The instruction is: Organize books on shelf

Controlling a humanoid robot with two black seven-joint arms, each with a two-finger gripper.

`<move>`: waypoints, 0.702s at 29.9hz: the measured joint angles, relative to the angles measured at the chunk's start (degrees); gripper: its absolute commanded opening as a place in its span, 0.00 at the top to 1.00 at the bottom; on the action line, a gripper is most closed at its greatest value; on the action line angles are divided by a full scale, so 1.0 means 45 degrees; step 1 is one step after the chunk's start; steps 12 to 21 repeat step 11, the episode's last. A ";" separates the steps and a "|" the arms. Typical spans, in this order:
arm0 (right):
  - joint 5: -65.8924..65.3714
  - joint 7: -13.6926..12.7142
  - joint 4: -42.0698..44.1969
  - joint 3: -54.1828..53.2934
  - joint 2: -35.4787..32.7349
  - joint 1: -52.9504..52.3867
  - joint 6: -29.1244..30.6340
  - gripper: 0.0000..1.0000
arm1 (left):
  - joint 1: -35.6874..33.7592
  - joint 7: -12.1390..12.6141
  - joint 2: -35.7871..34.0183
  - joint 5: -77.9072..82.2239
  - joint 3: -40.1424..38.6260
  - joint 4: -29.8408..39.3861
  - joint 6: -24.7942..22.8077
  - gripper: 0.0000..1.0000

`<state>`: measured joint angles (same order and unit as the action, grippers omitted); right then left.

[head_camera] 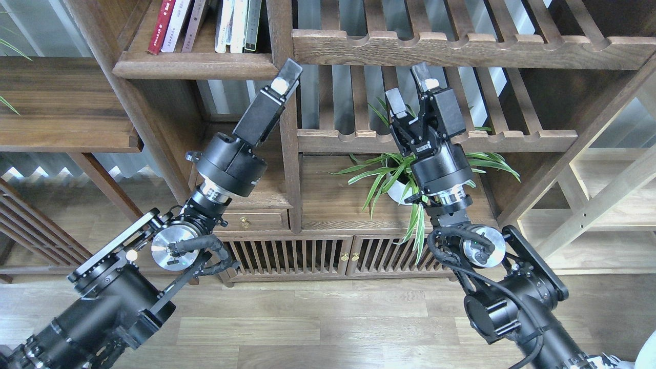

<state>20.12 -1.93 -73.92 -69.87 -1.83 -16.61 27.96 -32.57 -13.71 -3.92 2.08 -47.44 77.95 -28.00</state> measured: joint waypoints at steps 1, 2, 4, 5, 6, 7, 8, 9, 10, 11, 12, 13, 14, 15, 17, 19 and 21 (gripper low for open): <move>0.0000 0.0000 0.0000 0.0000 0.0007 -0.0001 0.0000 0.01 | 0.0027 0.0000 0.0000 0.0005 0.0010 -0.0014 0.0000 0.01; 0.0000 0.0000 0.0000 0.0000 0.0011 -0.0001 0.0000 0.01 | 0.0038 0.0000 0.0006 0.0005 0.0012 -0.0024 0.0000 0.01; 0.0000 0.0000 0.0000 0.0000 0.0015 -0.0001 0.0000 0.01 | 0.0045 0.0000 0.0041 0.0017 0.0015 -0.0032 0.0000 0.01; 0.0000 -0.0001 0.0000 0.0000 0.0016 -0.0001 0.0000 0.01 | 0.0046 0.0000 0.0054 0.0021 0.0020 -0.0034 0.0000 0.01; 0.0000 -0.0001 0.0000 0.0000 0.0017 -0.0001 0.0000 0.01 | 0.0047 0.0000 0.0064 0.0022 0.0026 -0.0036 0.0000 0.01; 0.0000 -0.0001 0.0000 0.0000 0.0017 -0.0001 0.0001 0.01 | 0.0048 0.0000 0.0075 0.0024 0.0031 -0.0036 0.0000 0.01; 0.0000 -0.0001 0.0000 0.0000 0.0017 -0.0001 0.0002 0.01 | 0.0048 0.0000 0.0082 0.0025 0.0031 -0.0037 0.0000 0.01; 0.0000 -0.0001 0.0000 0.0000 0.0017 -0.0001 0.0004 0.01 | 0.0048 0.0000 0.0085 0.0025 0.0031 -0.0037 0.0000 0.01; 0.0000 -0.0001 0.0000 0.0000 0.0017 -0.0001 0.0006 0.01 | 0.0048 0.0000 0.0085 0.0025 0.0031 -0.0037 0.0000 0.01; 0.0000 -0.0001 0.0000 0.0000 0.0017 -0.0001 0.0006 0.01 | 0.0047 0.0000 0.0084 0.0025 0.0031 -0.0037 0.0000 0.01; 0.0000 -0.0001 0.0000 0.0000 0.0017 -0.0001 0.0006 0.01 | 0.0047 0.0000 0.0084 0.0025 0.0031 -0.0037 0.0000 0.01; 0.0000 -0.0001 0.0000 0.0000 0.0017 -0.0001 0.0006 0.01 | 0.0047 0.0000 0.0084 0.0025 0.0031 -0.0037 0.0000 0.01; 0.0000 -0.0001 0.0000 0.0000 0.0017 -0.0001 0.0006 0.01 | 0.0047 0.0000 0.0084 0.0025 0.0031 -0.0037 0.0000 0.01; 0.0000 -0.0001 0.0000 0.0000 0.0017 -0.0001 0.0006 0.01 | 0.0047 0.0000 0.0084 0.0025 0.0031 -0.0037 0.0000 0.01; 0.0000 -0.0001 0.0000 0.0000 0.0017 -0.0001 0.0006 0.01 | 0.0047 0.0000 0.0084 0.0025 0.0031 -0.0037 0.0000 0.01; 0.0000 -0.0001 0.0000 0.0000 0.0017 -0.0001 0.0006 0.01 | 0.0047 0.0000 0.0084 0.0025 0.0031 -0.0037 0.0000 0.01; 0.0000 -0.0001 0.0000 0.0000 0.0017 -0.0001 0.0006 0.01 | 0.0047 0.0000 0.0084 0.0025 0.0031 -0.0037 0.0000 0.01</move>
